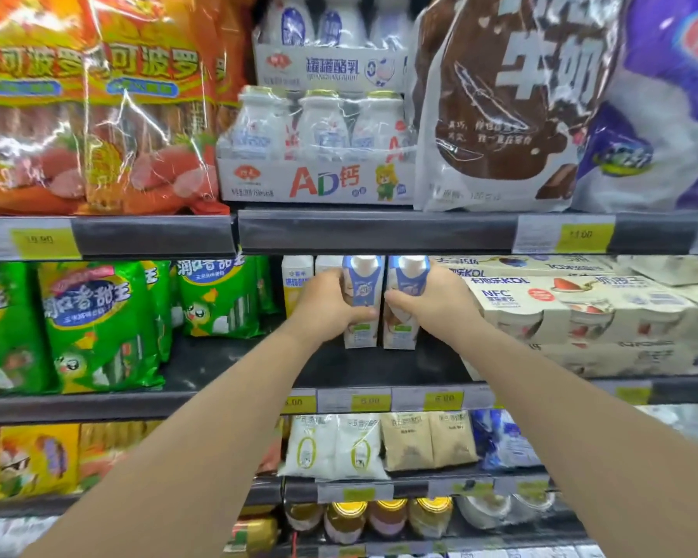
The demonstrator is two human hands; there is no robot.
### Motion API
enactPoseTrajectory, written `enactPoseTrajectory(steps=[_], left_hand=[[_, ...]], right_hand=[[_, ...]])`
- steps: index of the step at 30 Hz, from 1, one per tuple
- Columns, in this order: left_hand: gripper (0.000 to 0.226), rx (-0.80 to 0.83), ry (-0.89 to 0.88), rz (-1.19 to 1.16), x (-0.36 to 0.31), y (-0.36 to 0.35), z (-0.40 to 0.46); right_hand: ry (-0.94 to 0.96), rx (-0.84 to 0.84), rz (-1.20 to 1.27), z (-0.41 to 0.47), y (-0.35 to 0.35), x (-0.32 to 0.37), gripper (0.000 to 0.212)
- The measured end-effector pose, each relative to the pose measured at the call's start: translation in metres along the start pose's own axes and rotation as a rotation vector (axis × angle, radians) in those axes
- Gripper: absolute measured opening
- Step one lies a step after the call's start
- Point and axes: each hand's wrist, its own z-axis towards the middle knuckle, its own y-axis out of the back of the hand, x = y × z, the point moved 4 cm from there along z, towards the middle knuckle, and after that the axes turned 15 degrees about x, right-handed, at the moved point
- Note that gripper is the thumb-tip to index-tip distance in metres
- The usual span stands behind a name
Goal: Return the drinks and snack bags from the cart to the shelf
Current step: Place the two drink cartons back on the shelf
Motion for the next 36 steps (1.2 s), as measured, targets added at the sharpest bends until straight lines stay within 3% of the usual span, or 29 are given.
enactPoseTrajectory(steps=[4,20,26,30,36], left_hand=[[0.042,0.003,-0.02,-0.024,-0.004,-0.009,0.004],[0.04,-0.019,-0.059,-0.016,-0.007,-0.014,0.001],[0.051,0.004,-0.01,0.034,0.0,-0.015,-0.011],[0.073,-0.012,0.062,0.147,0.01,-0.008,-0.024],[0.06,0.041,0.089,0.234,0.015,-0.01,-0.042]], right_hand=[[-0.098,-0.03,-0.027,0.0,0.01,-0.006,0.042],[-0.135,-0.119,-0.053,0.0,0.002,-0.005,0.052],[-0.156,-0.05,0.02,-0.006,-0.009,-0.011,0.084],[-0.21,-0.011,0.111,-0.025,-0.011,-0.004,0.078],[-0.244,0.051,0.1,-0.05,-0.025,-0.005,0.087]])
